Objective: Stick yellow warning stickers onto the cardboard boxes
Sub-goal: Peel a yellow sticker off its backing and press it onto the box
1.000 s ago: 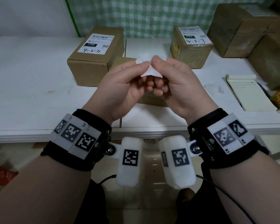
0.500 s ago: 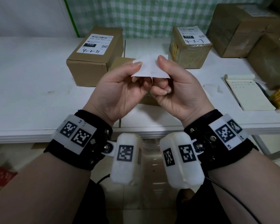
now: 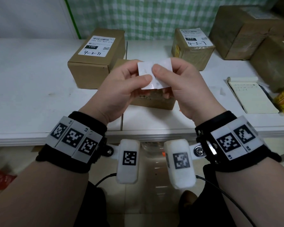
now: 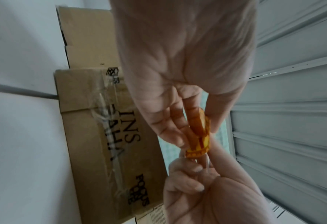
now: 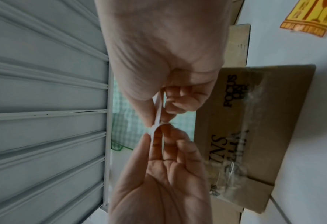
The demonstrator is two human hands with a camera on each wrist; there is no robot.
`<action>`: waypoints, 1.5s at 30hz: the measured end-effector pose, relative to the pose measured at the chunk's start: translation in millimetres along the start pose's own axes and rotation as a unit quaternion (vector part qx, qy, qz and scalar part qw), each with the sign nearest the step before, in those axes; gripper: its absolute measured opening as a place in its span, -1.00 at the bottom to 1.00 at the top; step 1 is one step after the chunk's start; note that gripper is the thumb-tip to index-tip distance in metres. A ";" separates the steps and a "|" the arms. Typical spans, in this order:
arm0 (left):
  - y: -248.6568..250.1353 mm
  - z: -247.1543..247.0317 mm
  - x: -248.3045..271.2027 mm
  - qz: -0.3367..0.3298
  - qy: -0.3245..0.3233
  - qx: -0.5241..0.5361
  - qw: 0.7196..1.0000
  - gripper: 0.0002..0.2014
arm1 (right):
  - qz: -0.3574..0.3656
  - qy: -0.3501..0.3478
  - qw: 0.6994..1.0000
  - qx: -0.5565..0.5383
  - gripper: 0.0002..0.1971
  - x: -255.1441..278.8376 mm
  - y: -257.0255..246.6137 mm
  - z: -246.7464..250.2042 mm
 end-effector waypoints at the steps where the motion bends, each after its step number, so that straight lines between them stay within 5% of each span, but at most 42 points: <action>1: 0.6 0.4 0.7 0.000 -0.007 -0.005 1.000 -0.80 | 0.018 0.005 1.000 0.009 -0.91 0.0 -2.3 1.4; 8: 2.5 6.0 0.4 0.016 -0.027 -0.031 0.999 -0.53 | 0.121 0.003 0.990 0.073 -0.81 1.0 -13.9 -1.1; 12: 8.4 3.9 1.1 0.009 -0.013 -0.056 0.998 -0.71 | 0.155 0.024 0.976 0.149 -0.82 -0.3 -16.2 0.3; 17: 18.6 16.1 -3.1 -0.077 0.076 -0.154 0.982 -0.94 | 0.187 0.033 0.965 0.179 -0.86 3.6 -20.2 -0.7; 28: 37.6 11.0 5.7 -0.203 0.117 -0.333 0.913 -0.95 | 0.136 0.060 0.979 0.138 -0.82 0.3 -16.1 -2.0; 45: 14.4 13.6 -2.3 -0.076 0.150 -0.099 0.981 -0.93 | 0.041 0.041 0.998 0.002 -0.84 0.1 -2.0 -6.0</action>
Point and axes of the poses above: each hand's wrist, its own x-axis away from the middle knuckle, its own z-axis out of the back of the hand, y = z × x, the point moved 6 cm from there along -x, towards the middle knuckle, and after that the axes turned 8 degrees about y, right-handed, at the moved point
